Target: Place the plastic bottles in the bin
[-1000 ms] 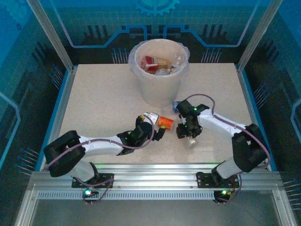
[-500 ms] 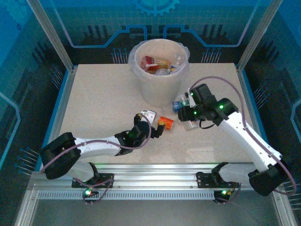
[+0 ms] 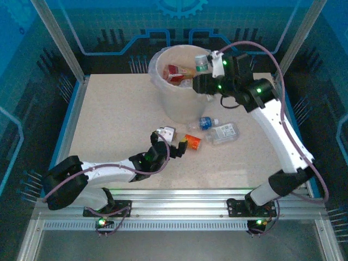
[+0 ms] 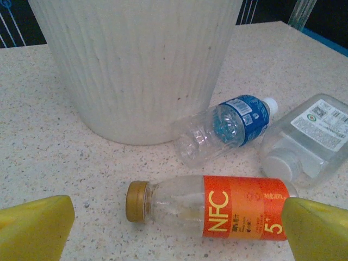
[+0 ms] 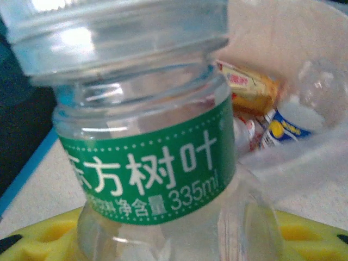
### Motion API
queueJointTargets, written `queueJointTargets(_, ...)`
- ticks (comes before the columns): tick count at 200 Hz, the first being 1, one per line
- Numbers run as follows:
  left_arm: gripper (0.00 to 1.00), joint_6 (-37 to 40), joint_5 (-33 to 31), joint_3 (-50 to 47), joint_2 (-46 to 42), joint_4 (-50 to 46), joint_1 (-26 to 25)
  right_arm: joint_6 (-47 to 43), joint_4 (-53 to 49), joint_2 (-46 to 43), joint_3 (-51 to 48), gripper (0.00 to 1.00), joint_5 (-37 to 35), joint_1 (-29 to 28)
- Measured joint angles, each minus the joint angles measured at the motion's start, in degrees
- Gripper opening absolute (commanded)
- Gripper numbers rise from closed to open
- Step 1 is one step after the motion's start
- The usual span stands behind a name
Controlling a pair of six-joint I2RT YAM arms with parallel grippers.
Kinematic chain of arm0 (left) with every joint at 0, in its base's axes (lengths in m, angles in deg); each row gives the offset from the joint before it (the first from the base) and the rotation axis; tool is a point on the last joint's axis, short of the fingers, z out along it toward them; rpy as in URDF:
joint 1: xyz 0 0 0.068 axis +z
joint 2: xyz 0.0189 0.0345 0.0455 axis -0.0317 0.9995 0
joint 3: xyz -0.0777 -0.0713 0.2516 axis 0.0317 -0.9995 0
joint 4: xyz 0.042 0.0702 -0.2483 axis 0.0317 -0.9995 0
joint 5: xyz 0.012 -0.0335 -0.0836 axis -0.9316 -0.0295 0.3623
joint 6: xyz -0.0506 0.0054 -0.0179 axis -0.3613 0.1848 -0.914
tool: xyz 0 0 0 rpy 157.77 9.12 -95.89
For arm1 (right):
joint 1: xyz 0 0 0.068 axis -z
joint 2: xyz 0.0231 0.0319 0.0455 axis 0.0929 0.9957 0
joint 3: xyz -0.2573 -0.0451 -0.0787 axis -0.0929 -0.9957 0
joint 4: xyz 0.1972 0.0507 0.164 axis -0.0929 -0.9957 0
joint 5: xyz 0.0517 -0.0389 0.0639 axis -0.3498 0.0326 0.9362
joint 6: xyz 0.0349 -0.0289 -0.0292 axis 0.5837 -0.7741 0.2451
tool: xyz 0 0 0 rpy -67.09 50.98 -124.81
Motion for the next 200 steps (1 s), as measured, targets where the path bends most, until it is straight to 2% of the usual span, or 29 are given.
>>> queueJointTargets(119,0.99,0.0,-0.2,-1.0,0.0,7.1,0.0,2.3,-2.3,33.5,32.9,0.3,3.2,4.1)
queueJointTargets(158,0.99,-1.7,0.1,-1.0,0.0,6.3,0.2,2.4,-2.6,36.3,35.2,0.4,2.9,4.1)
queueJointTargets(200,0.99,-5.9,0.7,-1.1,0.0,5.4,1.8,1.9,-3.1,36.8,35.9,0.63,1.8,4.1)
